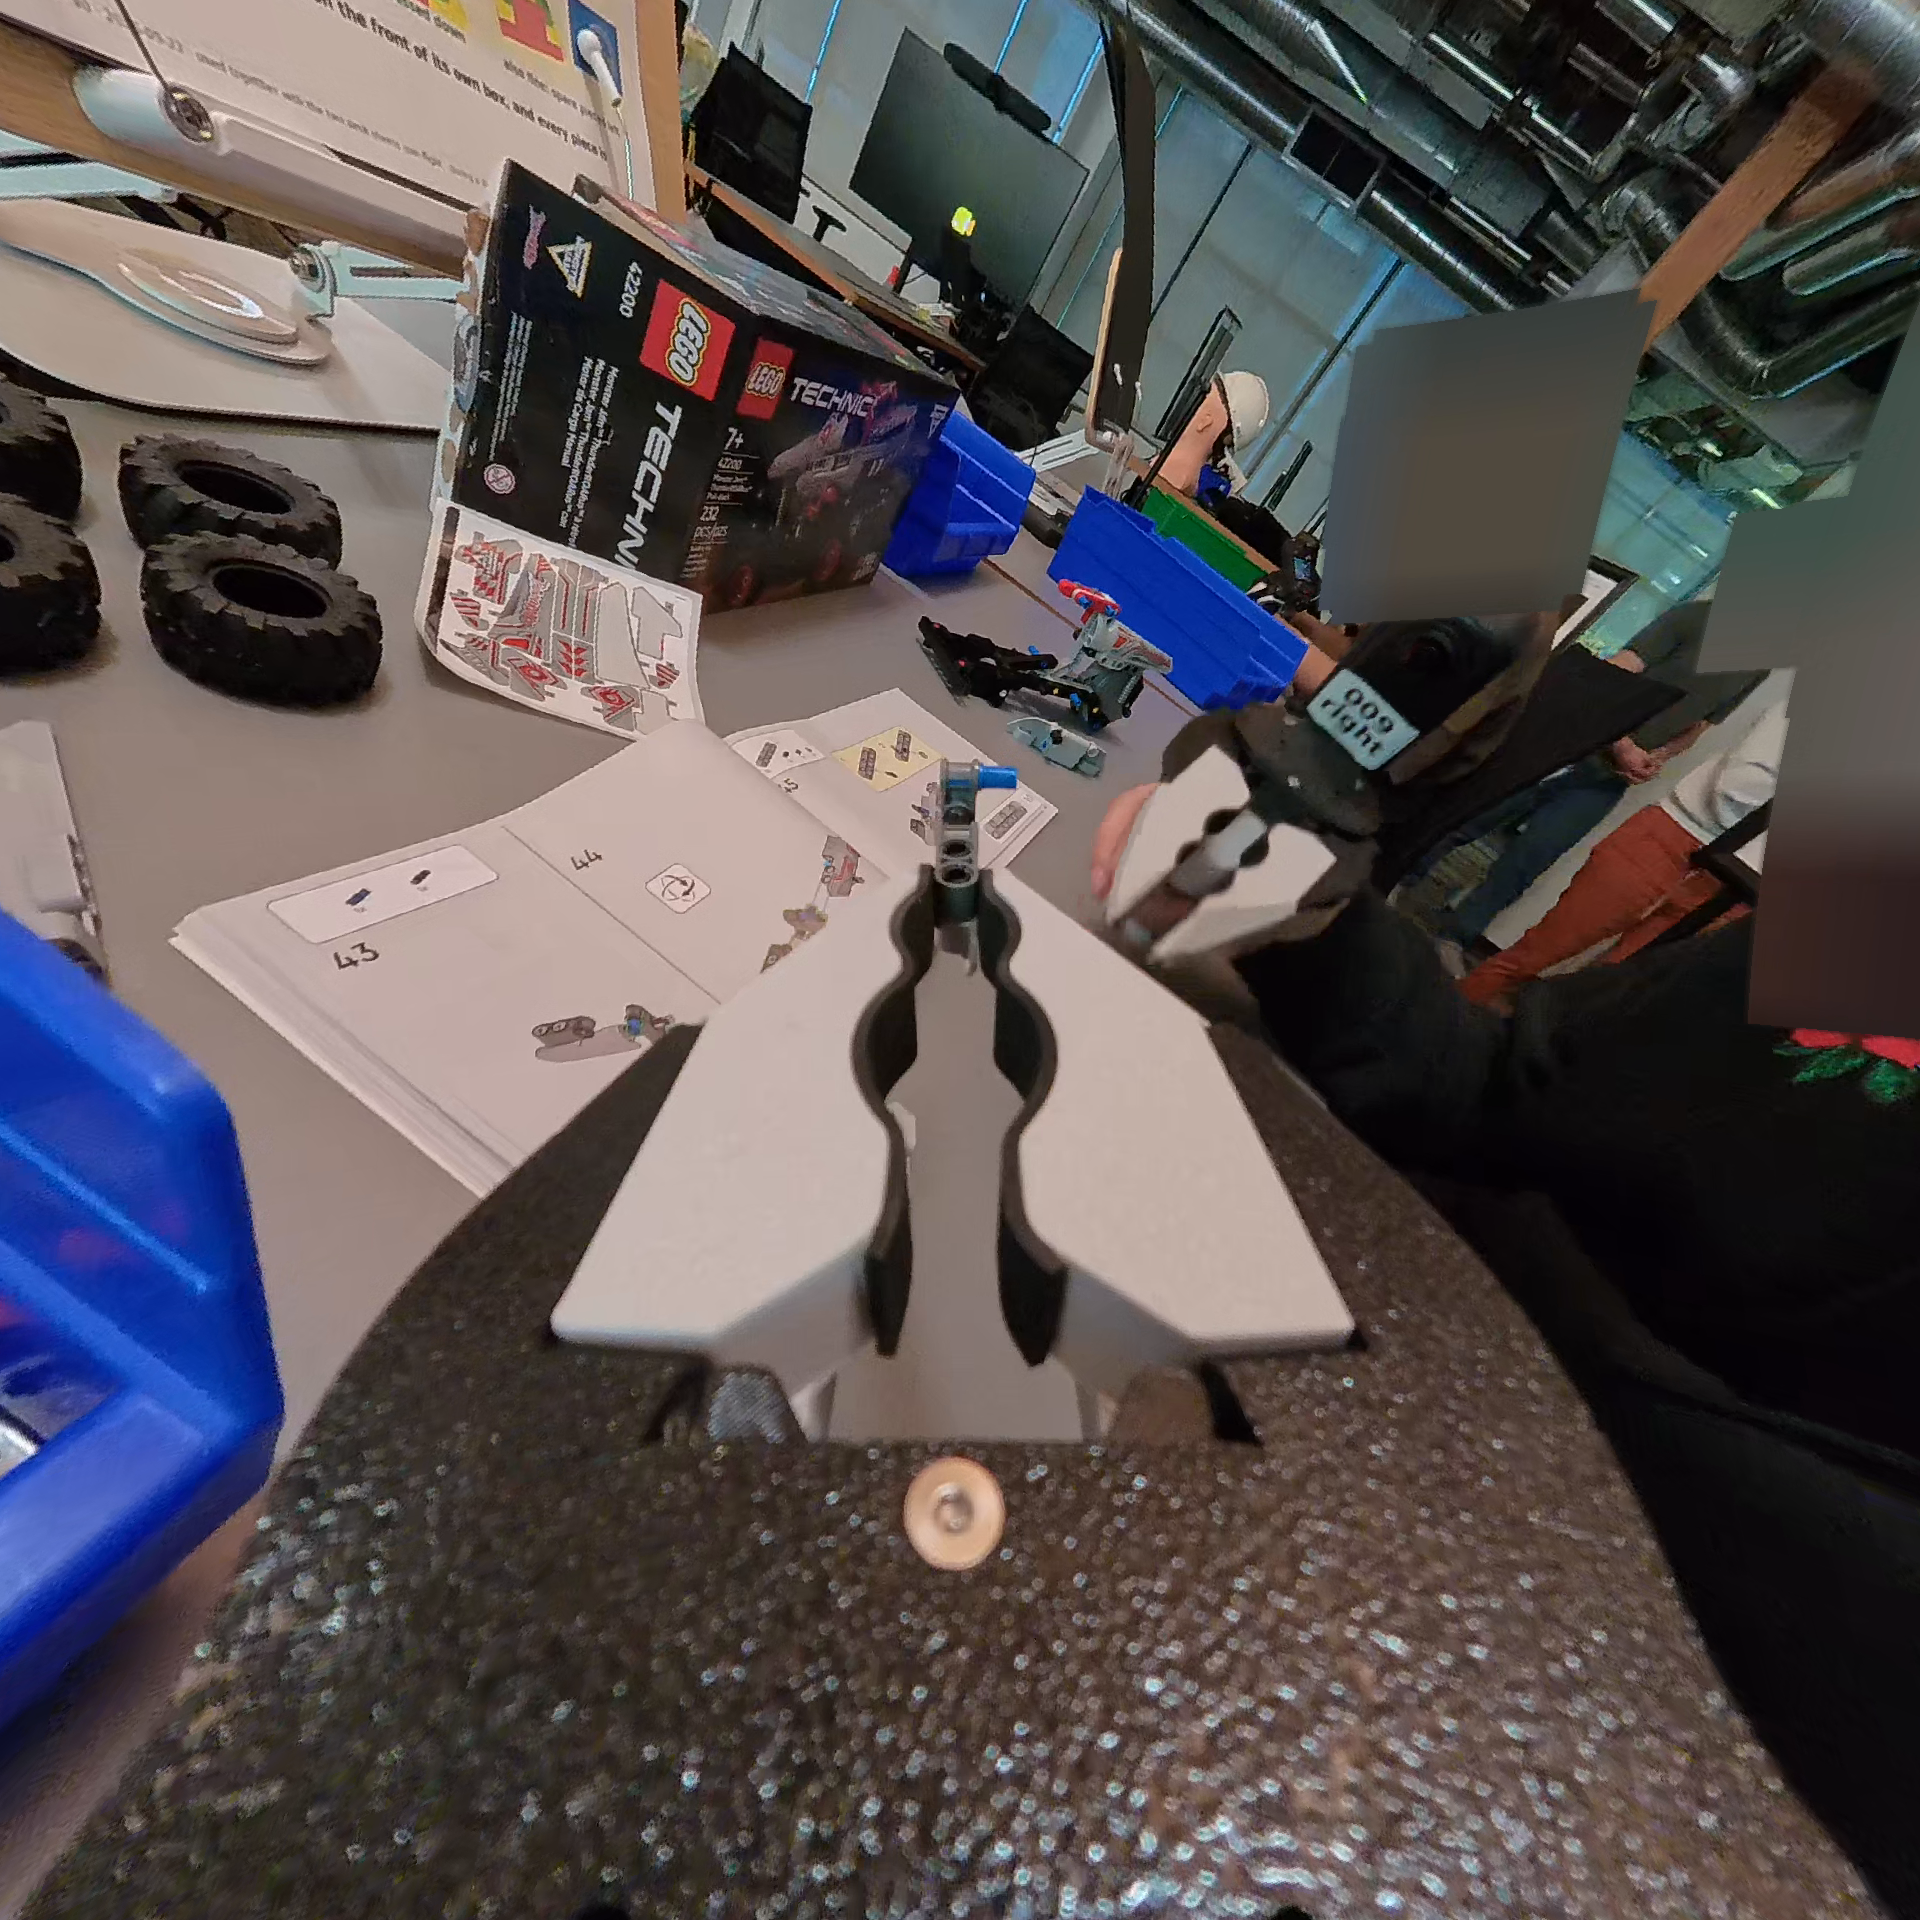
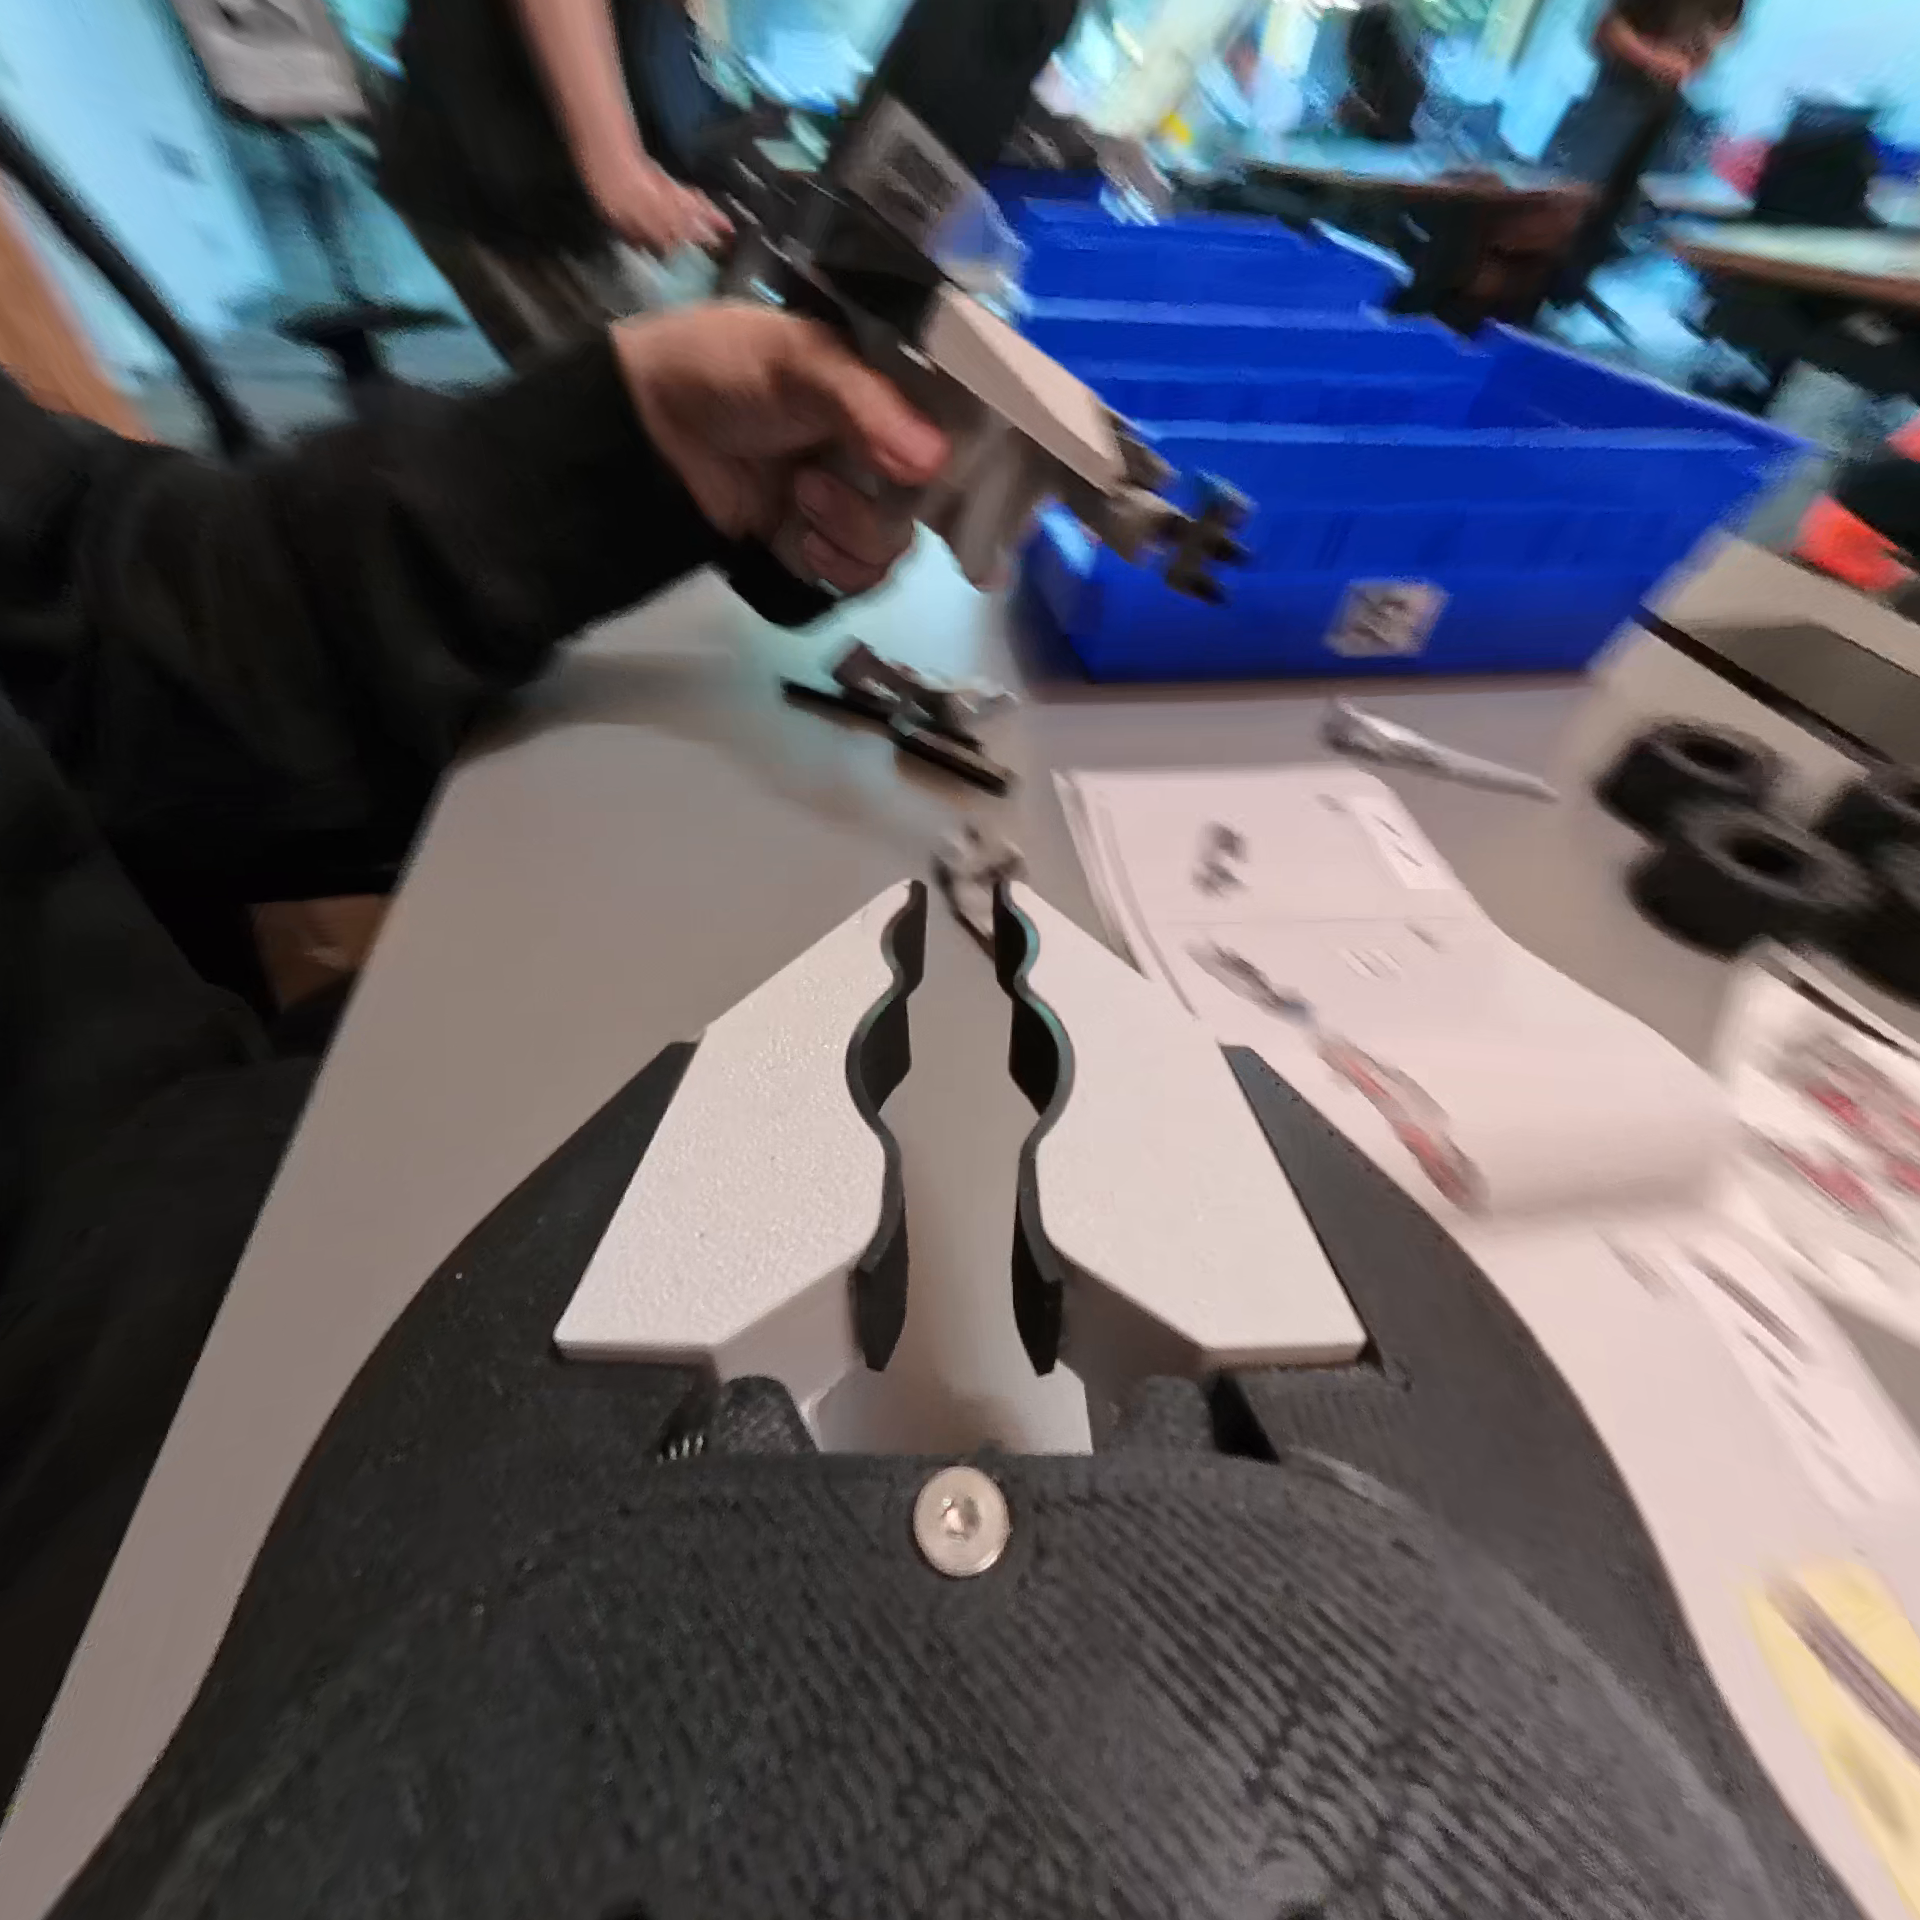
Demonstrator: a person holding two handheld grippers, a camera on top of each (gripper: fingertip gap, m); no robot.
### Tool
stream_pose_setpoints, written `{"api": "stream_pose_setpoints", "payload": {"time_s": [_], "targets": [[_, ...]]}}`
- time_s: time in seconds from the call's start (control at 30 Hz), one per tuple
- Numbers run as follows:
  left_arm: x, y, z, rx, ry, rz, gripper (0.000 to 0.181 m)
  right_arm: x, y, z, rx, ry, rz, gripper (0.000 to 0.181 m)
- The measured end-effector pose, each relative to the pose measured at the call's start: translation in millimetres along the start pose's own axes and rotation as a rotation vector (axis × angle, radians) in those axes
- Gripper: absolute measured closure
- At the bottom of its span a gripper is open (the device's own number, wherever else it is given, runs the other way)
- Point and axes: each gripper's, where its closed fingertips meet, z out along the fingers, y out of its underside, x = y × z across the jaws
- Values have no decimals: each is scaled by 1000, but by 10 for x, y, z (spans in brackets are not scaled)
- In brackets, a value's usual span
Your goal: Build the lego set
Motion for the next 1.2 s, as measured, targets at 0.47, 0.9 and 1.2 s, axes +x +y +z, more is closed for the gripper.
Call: {"api": "stream_pose_setpoints", "payload": {"time_s": [0.47,0.9,1.2], "targets": [[52,5,47,-6,15,5,176,1191,1228,-2702,-488,919,290,150],[113,-39,38,-2,10,31,176,1110,812,-2635,-637,1111,-423,170],[144,-10,87,-16,24,32,176,507,602,-1347,-727,804,-1176,170]]}}
